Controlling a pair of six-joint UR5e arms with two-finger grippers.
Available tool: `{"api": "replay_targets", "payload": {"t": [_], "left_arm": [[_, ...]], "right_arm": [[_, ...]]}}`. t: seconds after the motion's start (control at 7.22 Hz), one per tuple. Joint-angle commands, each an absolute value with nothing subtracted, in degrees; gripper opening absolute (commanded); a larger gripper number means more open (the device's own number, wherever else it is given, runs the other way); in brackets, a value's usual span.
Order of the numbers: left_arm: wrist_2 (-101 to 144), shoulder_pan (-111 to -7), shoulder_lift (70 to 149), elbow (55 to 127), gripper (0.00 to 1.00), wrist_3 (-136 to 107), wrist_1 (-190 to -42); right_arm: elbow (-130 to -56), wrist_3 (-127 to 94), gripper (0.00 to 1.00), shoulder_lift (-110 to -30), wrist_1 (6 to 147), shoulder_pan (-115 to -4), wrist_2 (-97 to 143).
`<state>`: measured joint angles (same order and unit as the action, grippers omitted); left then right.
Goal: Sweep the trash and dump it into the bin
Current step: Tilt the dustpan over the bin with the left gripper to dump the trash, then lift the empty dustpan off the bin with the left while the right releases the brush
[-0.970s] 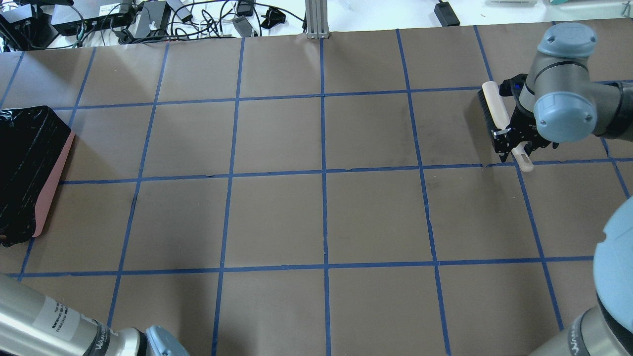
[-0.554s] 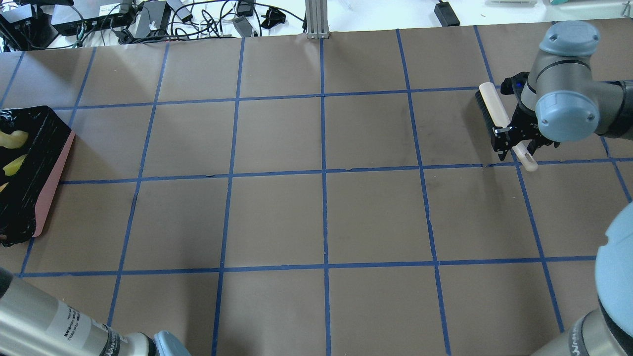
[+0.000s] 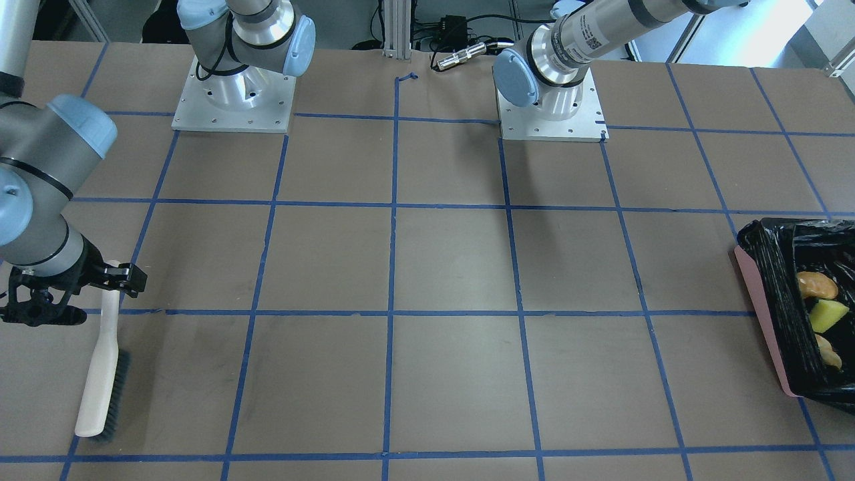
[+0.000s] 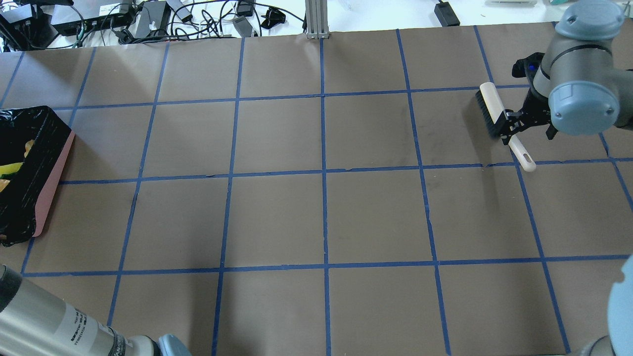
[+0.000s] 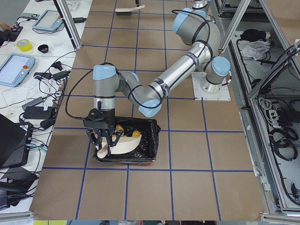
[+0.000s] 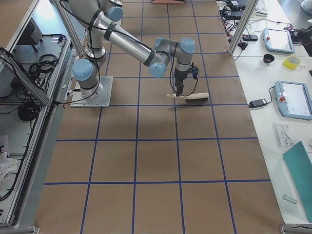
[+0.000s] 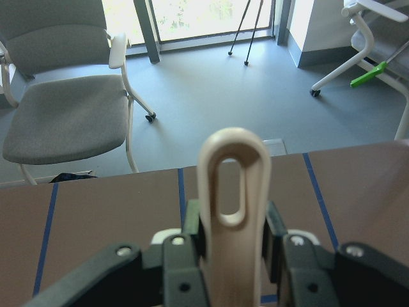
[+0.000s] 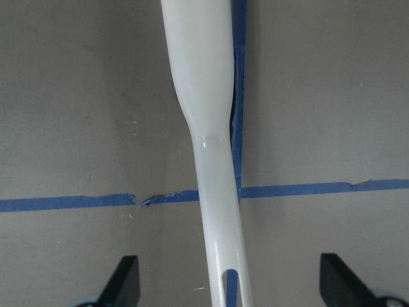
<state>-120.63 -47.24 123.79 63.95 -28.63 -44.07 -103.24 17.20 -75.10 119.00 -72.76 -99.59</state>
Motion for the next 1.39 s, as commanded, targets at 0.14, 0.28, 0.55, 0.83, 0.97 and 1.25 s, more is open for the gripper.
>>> {"api": "replay_targets", "payload": {"t": [0.14, 0.28, 0.55, 0.83, 0.97, 1.25], "left_arm": [[-116.65, -47.28, 124.71, 54.34, 0.00, -29.43, -60.94], [-111.15, -47.02, 125.15, 53.19, 0.00, -31.36, -61.87], [-108.11, -47.20, 125.16, 53.43, 0.00, -37.93, -67.91], [-100.82, -47.98, 125.24, 54.66, 0.00, -42.62, -70.13], [-98.46, -48.86, 125.33, 54.67, 0.00, -45.15, -70.66], [-98.69, -53.15, 125.16, 54.67, 0.00, -51.03, -73.82]], "right_arm": [[-102.23, 14.44, 1.00, -80.67, 113.08, -73.65, -97.31], [-99.43, 11.80, 1.00, -82.25, 106.68, -73.74, -97.12], [-92.05, 11.60, 1.00, -84.11, 92.10, -75.57, -93.98], [-90.79, 7.86, 1.00, -88.04, 91.15, -81.70, -94.83], [-90.70, 6.26, 1.00, -88.76, 91.14, -85.48, -94.92], [-90.79, 6.33, 1.00, -88.86, 89.57, -88.85, -94.40]]}}
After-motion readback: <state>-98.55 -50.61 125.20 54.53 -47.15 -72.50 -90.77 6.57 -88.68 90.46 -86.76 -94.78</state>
